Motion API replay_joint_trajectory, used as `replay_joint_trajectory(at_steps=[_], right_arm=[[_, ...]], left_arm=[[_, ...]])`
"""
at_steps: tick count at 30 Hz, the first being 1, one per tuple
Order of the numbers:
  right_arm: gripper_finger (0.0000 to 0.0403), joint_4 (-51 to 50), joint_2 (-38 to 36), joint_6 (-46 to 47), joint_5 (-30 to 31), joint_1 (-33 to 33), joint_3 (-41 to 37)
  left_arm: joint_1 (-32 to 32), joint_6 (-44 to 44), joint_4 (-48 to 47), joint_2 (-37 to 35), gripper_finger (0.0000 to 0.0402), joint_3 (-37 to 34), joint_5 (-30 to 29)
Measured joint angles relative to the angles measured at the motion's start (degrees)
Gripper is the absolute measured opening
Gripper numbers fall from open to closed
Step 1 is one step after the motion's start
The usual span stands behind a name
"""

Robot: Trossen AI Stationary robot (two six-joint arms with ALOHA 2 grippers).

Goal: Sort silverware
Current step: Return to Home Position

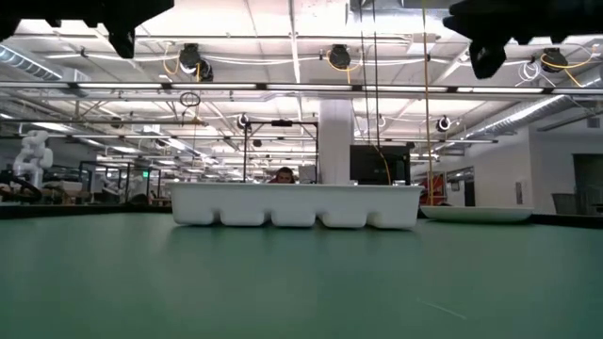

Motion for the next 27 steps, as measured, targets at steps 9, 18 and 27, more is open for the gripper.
replay_joint_trajectory(at_steps=[9,18,27], right_arm=[[0.0068,0.8,-6.9,-1.0,-7.7,-1.7,-7.0],[0.0068,1.7,-12.8,-1.1,-7.8,-2.4,-12.9],[0.0068,-1.8,-17.3,-1.1,-10.3,-2.4,-14.2]], left_arm=[[2.2,0.2,-0.4,-0.2,0.0039,-1.1,1.3],[5.0,0.9,0.0,-0.5,0.0009,-2.8,3.4],[5.2,-1.0,-5.2,-2.4,0.0003,-2.9,6.0]])
